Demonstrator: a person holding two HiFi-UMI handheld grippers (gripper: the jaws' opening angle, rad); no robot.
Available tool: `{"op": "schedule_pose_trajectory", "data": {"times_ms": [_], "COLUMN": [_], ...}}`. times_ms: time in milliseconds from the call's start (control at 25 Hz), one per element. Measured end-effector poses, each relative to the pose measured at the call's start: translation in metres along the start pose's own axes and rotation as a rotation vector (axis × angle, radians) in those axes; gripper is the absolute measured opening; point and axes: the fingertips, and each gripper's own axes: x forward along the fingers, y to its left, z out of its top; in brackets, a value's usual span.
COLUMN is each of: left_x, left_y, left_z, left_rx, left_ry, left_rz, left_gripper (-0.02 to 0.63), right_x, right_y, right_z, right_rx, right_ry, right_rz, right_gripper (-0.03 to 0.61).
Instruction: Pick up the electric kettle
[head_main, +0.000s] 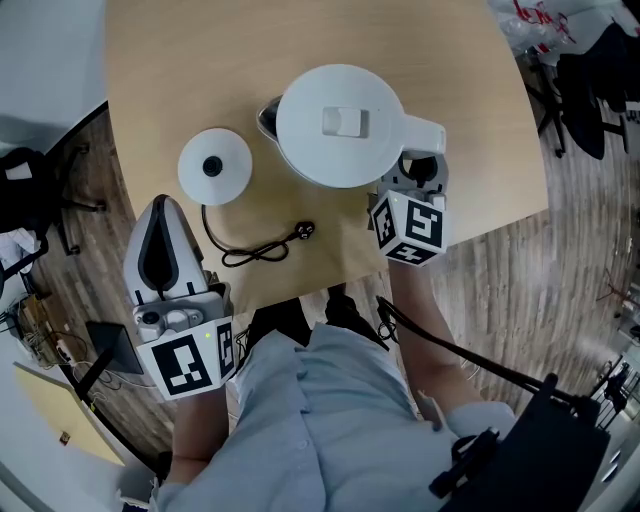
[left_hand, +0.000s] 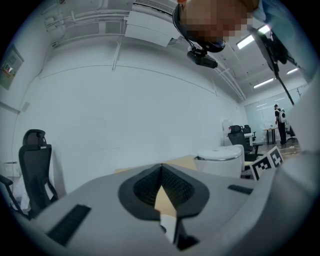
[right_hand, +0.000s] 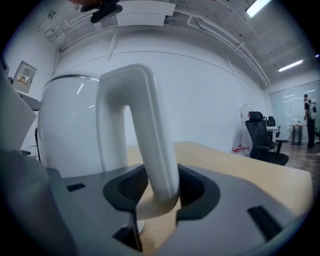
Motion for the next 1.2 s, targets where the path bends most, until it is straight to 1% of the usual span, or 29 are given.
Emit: {"op": "schedule_pose_trajectory", "data": {"times_ms": [160, 280, 560, 680, 840, 960, 1040, 1120, 1200], "left_x": [-0.007, -0.015, -0.033, -0.039, -0.050, -0.059, -0.064, -0.071, -0.075], "left_y": [-0.008, -0.014, -0.028, -0.034, -0.051, -0.064, -0.073, -0.084, -0.093], "left_z": [0.001, 0.003, 0.009, 0.013, 0.015, 0.017, 0.022, 0.030, 0.040], "left_rx": [0.001, 0.002, 0.004, 0.003, 0.012, 0.000, -0.009, -0.002, 0.016], "left_ry": [-0.005, -0.012, -0.031, -0.041, -0.053, -0.056, -0.061, -0.070, -0.087], "left_rz": [-0.006, -0.007, -0.010, -0.014, -0.020, -0.026, -0.031, -0.037, -0.041], "left_gripper": [0.000, 0.000, 0.000, 0.000, 0.000, 0.000, 0.000, 0.000, 0.000], "right_x": [-0.011, -0.020, -0.052, -0.067, -0.092, -0.113, -0.128, -0.145, -0.156], "right_y": [0.001, 0.002, 0.008, 0.016, 0.033, 0.055, 0.069, 0.080, 0.088], "right_z": [-0.003, -0.003, -0.008, -0.002, 0.018, 0.039, 0.059, 0.081, 0.098], "right_rx": [0.002, 0.009, 0.000, -0.013, -0.029, -0.037, -0.063, -0.099, -0.128], "right_ry": [0.021, 0.028, 0.047, 0.047, 0.012, -0.022, -0.063, -0.111, -0.142], "right_rz": [0.010, 0.019, 0.062, 0.091, 0.174, 0.278, 0.342, 0.381, 0.400], "right_gripper": [0.173, 0.184, 0.184, 0.184, 0.183, 0.181, 0.179, 0.127, 0.046]}}
